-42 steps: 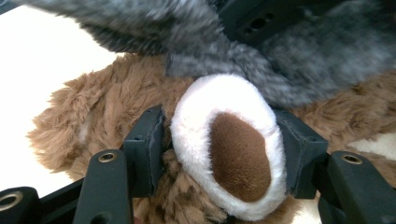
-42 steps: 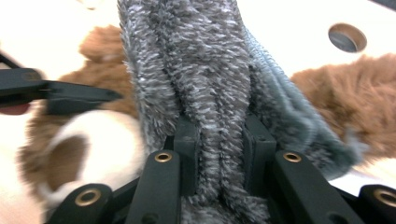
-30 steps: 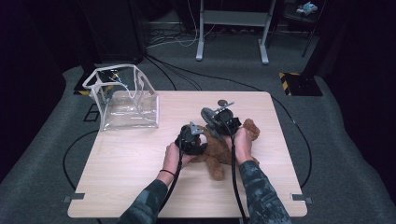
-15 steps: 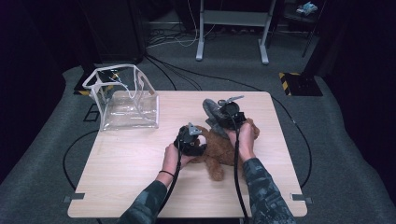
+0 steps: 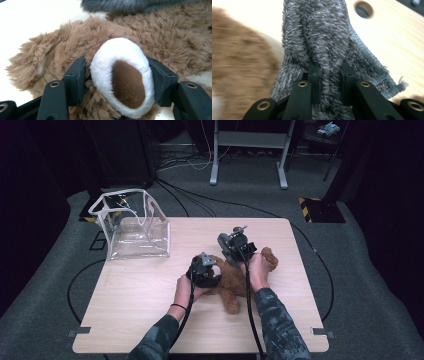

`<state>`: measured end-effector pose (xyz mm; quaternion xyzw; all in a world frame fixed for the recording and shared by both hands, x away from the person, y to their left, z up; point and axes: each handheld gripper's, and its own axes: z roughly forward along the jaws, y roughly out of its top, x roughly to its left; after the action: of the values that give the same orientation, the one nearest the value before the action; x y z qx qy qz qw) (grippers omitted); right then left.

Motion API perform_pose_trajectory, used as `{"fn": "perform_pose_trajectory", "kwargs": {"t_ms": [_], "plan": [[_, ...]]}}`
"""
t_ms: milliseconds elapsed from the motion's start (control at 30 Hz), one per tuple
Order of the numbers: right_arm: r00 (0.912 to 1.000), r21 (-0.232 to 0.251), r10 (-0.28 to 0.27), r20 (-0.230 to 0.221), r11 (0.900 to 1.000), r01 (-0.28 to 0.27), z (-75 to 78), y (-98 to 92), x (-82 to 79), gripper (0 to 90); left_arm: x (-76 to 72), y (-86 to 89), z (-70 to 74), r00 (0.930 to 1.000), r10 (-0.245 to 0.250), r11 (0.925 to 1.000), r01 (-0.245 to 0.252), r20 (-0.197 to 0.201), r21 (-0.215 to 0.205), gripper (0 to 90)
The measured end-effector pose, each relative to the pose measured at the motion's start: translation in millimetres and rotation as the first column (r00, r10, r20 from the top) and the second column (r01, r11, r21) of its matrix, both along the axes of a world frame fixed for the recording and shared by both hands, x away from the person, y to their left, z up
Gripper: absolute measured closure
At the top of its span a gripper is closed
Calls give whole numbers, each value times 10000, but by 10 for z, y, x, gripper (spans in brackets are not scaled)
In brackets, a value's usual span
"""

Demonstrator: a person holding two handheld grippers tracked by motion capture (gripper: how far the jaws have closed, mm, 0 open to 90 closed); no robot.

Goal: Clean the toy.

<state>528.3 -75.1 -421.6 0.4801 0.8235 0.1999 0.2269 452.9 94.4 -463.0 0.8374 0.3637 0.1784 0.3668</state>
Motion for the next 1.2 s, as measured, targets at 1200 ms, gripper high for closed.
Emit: {"fn": "perform_pose_trajectory", "kwargs": {"t_ms": [1200], "plan": [[9970, -1242, -562, -539, 9910, 492, 200, -446, -265, 754, 1, 15, -21, 9999, -69, 9999, 68, -94, -122, 387]]}}
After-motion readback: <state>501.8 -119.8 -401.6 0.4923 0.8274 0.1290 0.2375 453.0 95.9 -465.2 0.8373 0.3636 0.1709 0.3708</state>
